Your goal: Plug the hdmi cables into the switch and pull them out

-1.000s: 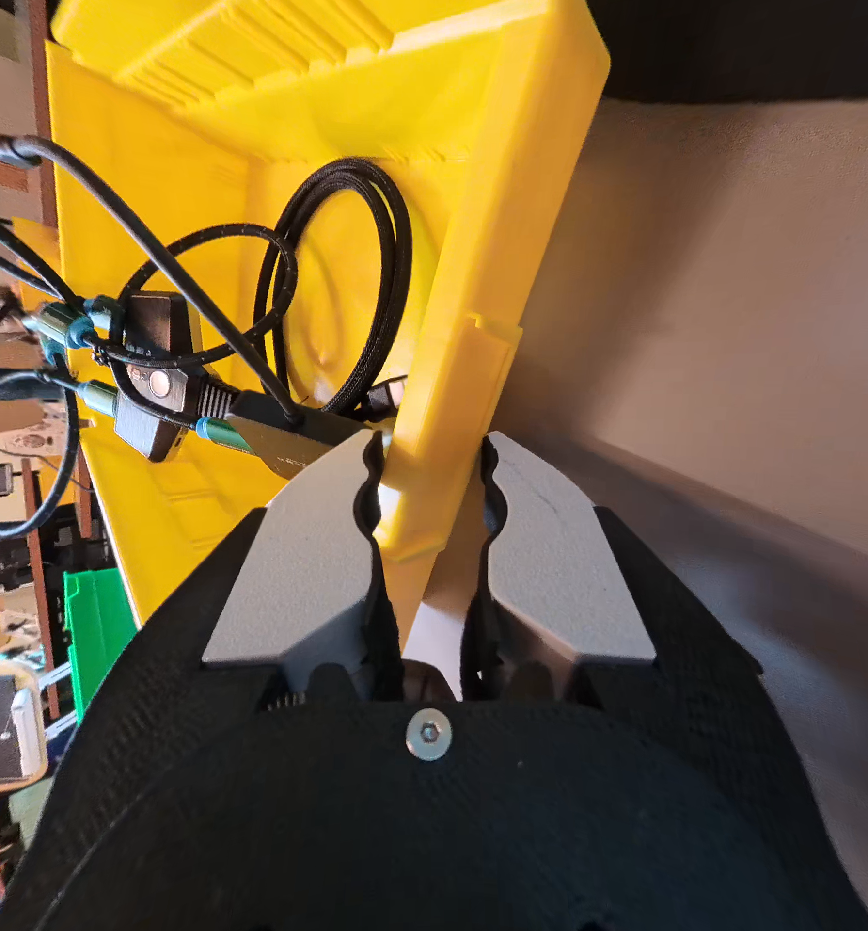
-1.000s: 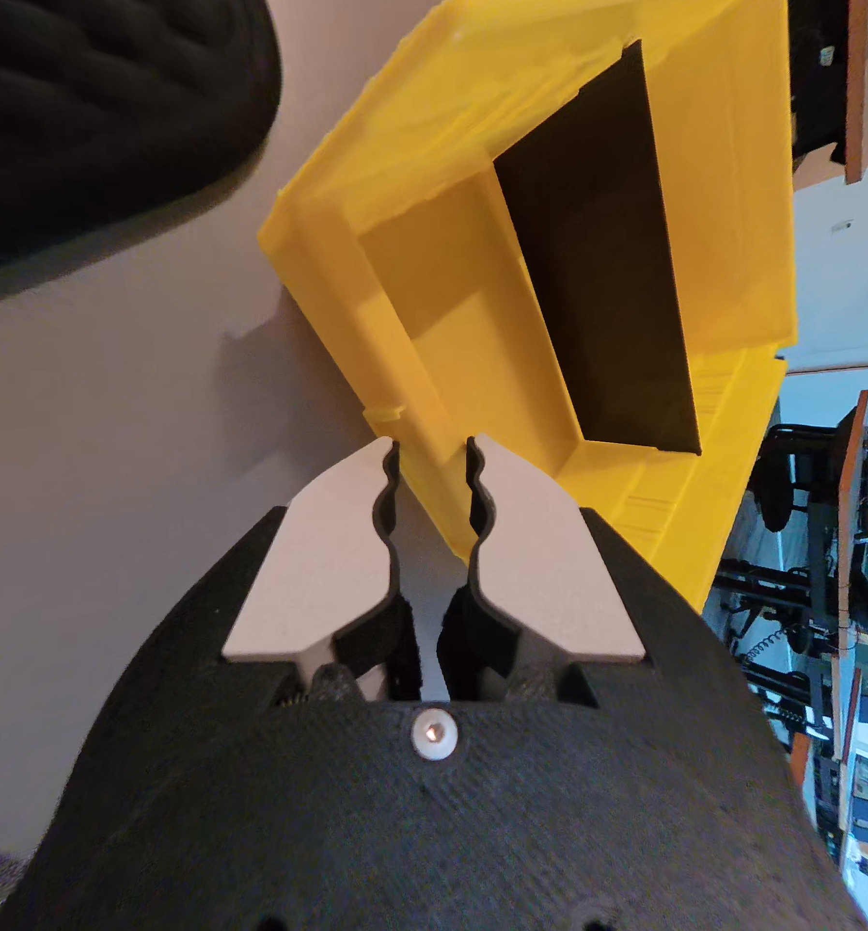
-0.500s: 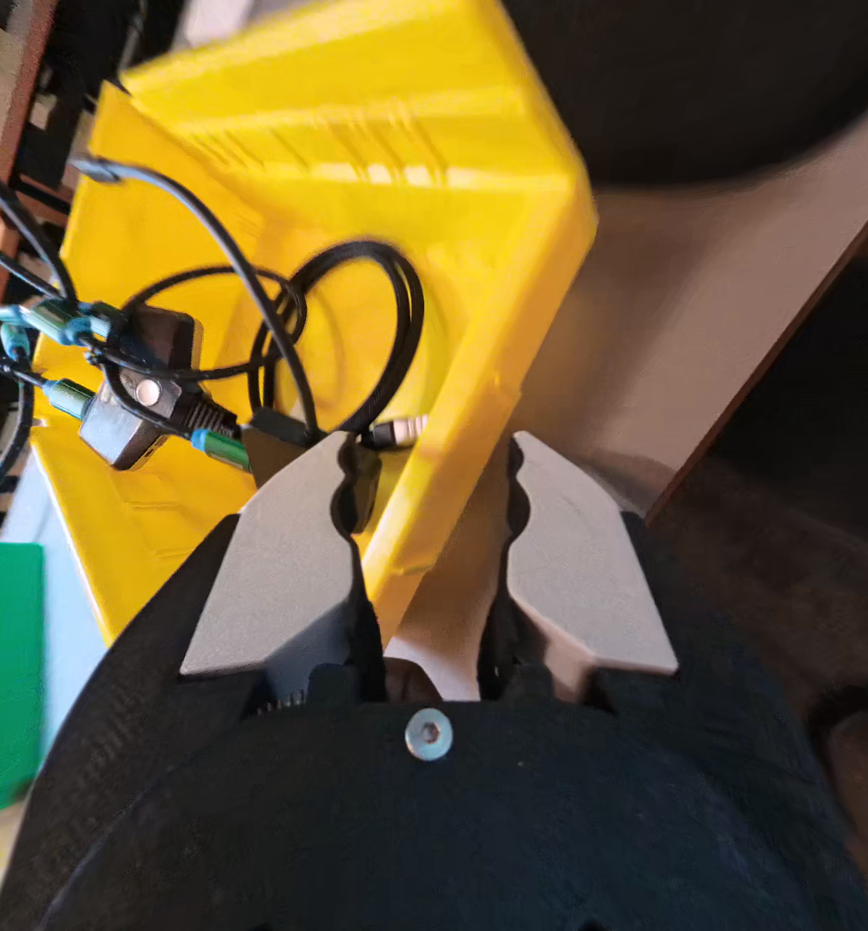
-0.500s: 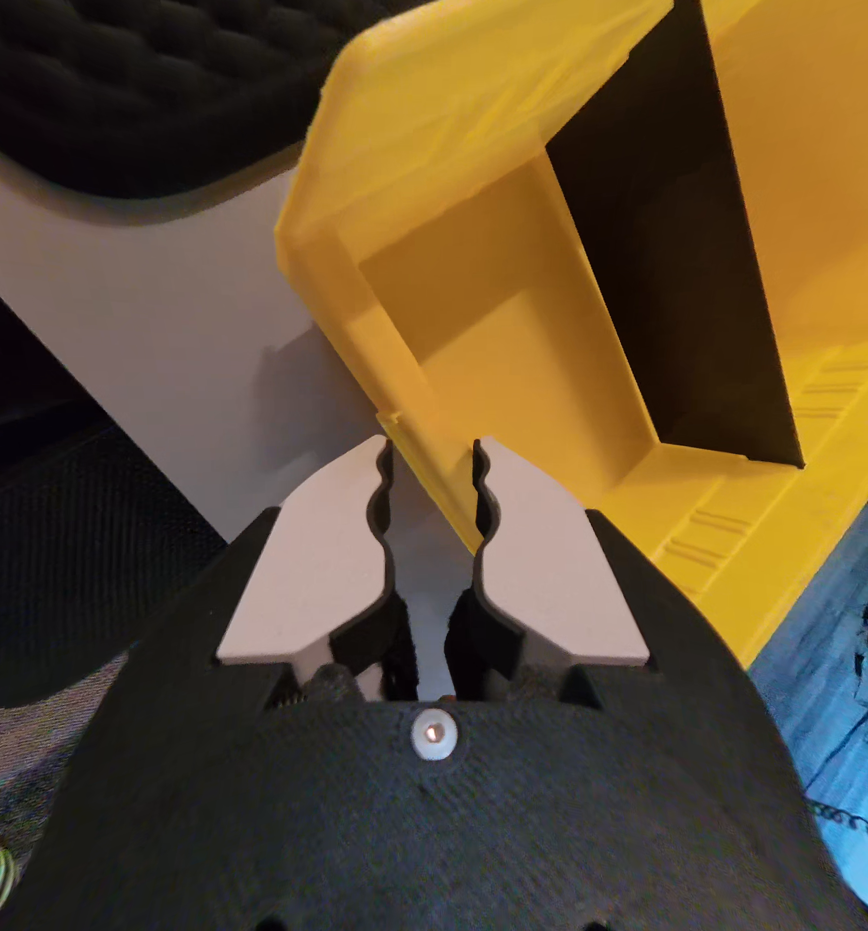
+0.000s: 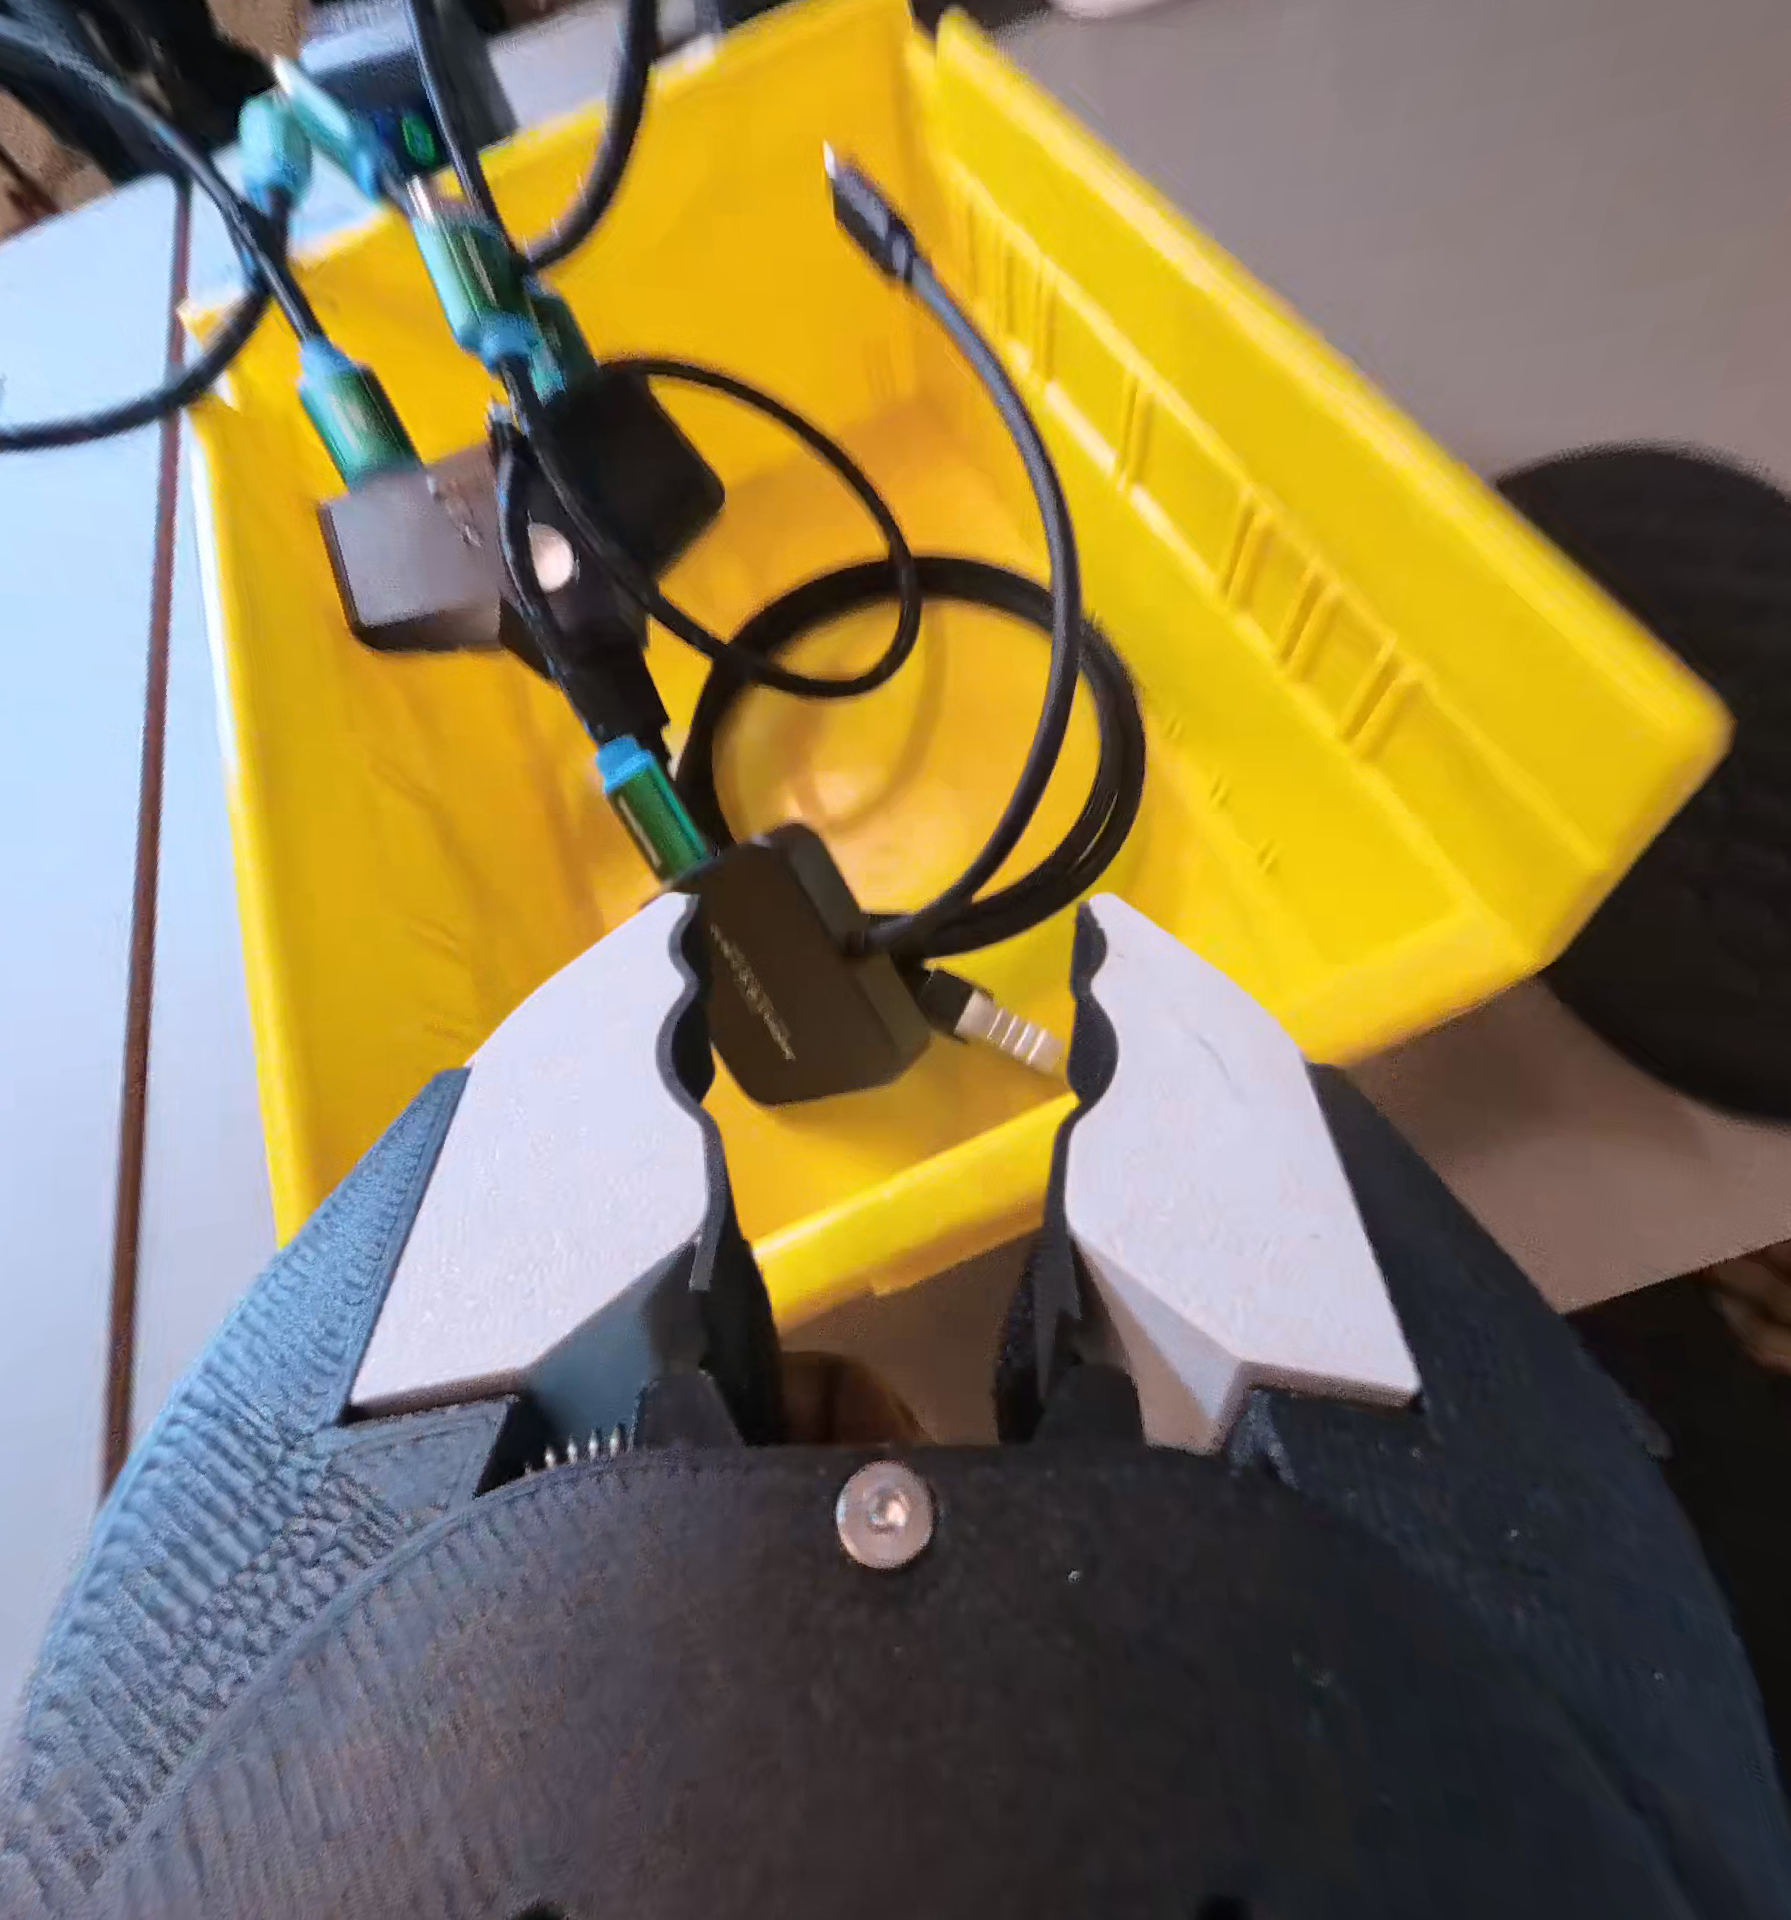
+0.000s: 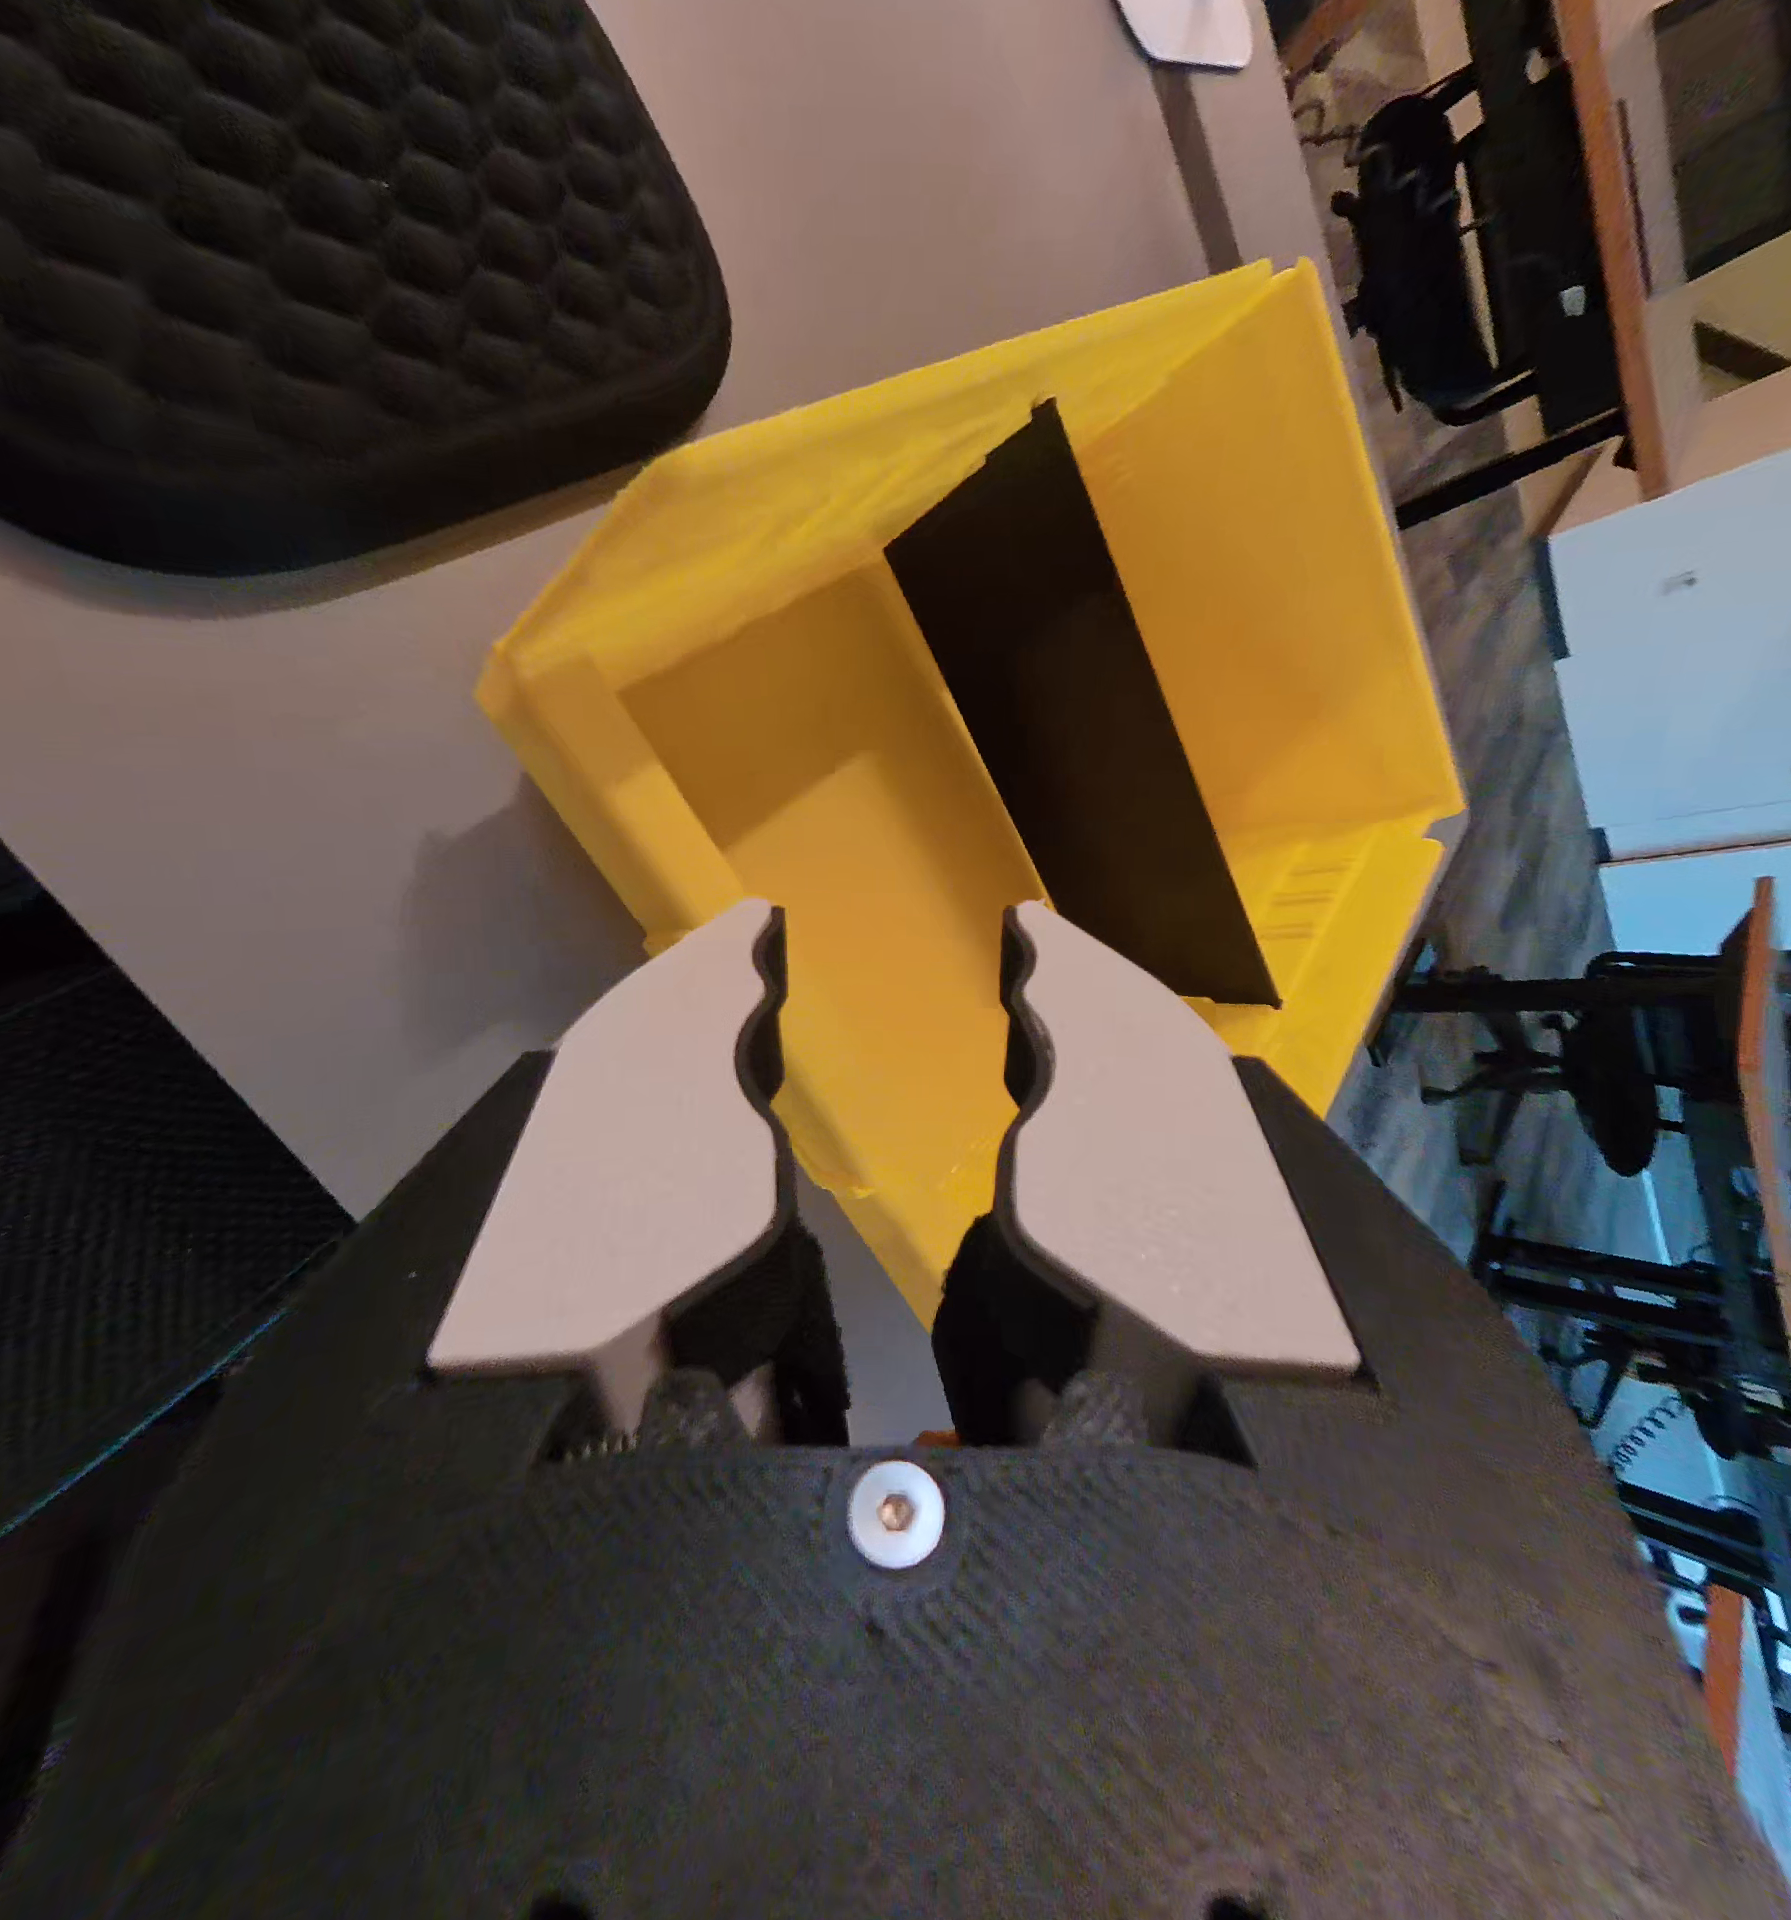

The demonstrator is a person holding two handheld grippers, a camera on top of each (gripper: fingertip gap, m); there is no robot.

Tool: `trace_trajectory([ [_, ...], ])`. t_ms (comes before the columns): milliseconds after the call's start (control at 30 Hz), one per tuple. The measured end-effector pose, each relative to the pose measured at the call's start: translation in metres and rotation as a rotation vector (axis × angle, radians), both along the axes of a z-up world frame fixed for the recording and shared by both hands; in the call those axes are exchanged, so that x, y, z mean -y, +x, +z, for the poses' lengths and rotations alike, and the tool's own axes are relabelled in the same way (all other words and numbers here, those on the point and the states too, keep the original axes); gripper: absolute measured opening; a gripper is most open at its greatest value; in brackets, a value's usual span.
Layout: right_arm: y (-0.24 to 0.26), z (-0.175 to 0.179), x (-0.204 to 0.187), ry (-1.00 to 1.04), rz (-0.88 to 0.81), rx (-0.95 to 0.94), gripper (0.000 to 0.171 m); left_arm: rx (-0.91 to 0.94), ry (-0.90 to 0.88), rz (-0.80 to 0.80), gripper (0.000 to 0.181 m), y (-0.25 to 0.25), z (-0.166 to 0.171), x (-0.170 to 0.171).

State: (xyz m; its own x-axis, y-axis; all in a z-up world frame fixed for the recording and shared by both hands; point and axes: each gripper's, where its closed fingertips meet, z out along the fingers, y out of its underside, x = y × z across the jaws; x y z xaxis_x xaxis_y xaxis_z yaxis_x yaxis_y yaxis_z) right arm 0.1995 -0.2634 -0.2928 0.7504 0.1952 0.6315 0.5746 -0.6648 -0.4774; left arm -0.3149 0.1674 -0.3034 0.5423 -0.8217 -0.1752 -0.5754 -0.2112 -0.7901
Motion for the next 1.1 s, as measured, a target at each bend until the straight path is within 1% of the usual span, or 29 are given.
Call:
trace_trajectory([
  [33, 0.000, 0.002, 0.000, 0.008, -0.002, 0.012, 0.040, -0.062, 0.014, 0.026, 0.066, -0.005, -0.008, -0.002],
  [100, 0.000, 0.007, -0.001, 0.020, -0.006, 0.033, 0.040, -0.185, 0.057, 0.122, 0.066, -0.017, -0.019, -0.011],
  [167, 0.000, 0.010, -0.002, 0.026, -0.006, 0.053, 0.040, -0.206, 0.068, 0.203, 0.064, -0.013, -0.025, -0.017],
  [233, -0.001, 0.011, -0.003, 0.023, -0.008, 0.068, 0.040, -0.220, 0.063, 0.239, 0.059, -0.006, -0.033, -0.019],
  [267, 0.000, 0.011, -0.002, 0.019, -0.013, 0.076, 0.040, -0.237, 0.083, 0.277, 0.048, -0.007, -0.035, -0.024],
  [300, 0.001, 0.011, -0.001, 0.013, -0.020, 0.083, 0.040, -0.249, 0.105, 0.311, 0.043, -0.008, -0.034, -0.028],
  [333, 0.003, 0.011, 0.000, 0.007, -0.029, 0.091, 0.040, -0.281, 0.121, 0.334, 0.033, -0.012, -0.035, -0.031],
  [433, 0.007, 0.011, 0.002, -0.003, -0.049, 0.106, 0.040, -0.349, 0.217, 0.378, 0.019, -0.024, -0.026, -0.036],
  [500, 0.007, 0.012, 0.001, -0.001, -0.049, 0.111, 0.040, -0.306, 0.291, 0.409, 0.016, -0.030, -0.009, -0.040],
  [567, 0.006, 0.012, 0.000, 0.001, -0.044, 0.118, 0.040, -0.234, 0.399, 0.436, 0.014, -0.037, 0.019, -0.043],
  [600, 0.006, 0.012, -0.002, 0.000, -0.042, 0.124, 0.039, -0.167, 0.442, 0.433, 0.014, -0.037, 0.035, -0.042],
  [767, -0.001, 0.018, -0.012, 0.030, -0.002, 0.159, 0.039, 0.140, 0.693, 0.421, 0.014, -0.042, 0.107, -0.027],
  [833, -0.002, 0.019, -0.014, 0.030, 0.004, 0.173, 0.039, 0.216, 0.804, 0.402, 0.014, -0.042, 0.128, -0.017],
  [933, -0.003, 0.022, -0.015, 0.030, 0.001, 0.200, 0.039, 0.262, 0.907, 0.366, 0.014, -0.036, 0.145, -0.004],
  [1033, -0.008, 0.031, -0.022, 0.062, 0.022, 0.228, 0.038, 0.239, 1.012, 0.297, 0.013, -0.023, 0.157, 0.011],
  [1100, -0.017, 0.040, -0.032, 0.108, 0.059, 0.254, 0.037, 0.239, 1.105, 0.247, 0.013, -0.012, 0.168, 0.026],
])
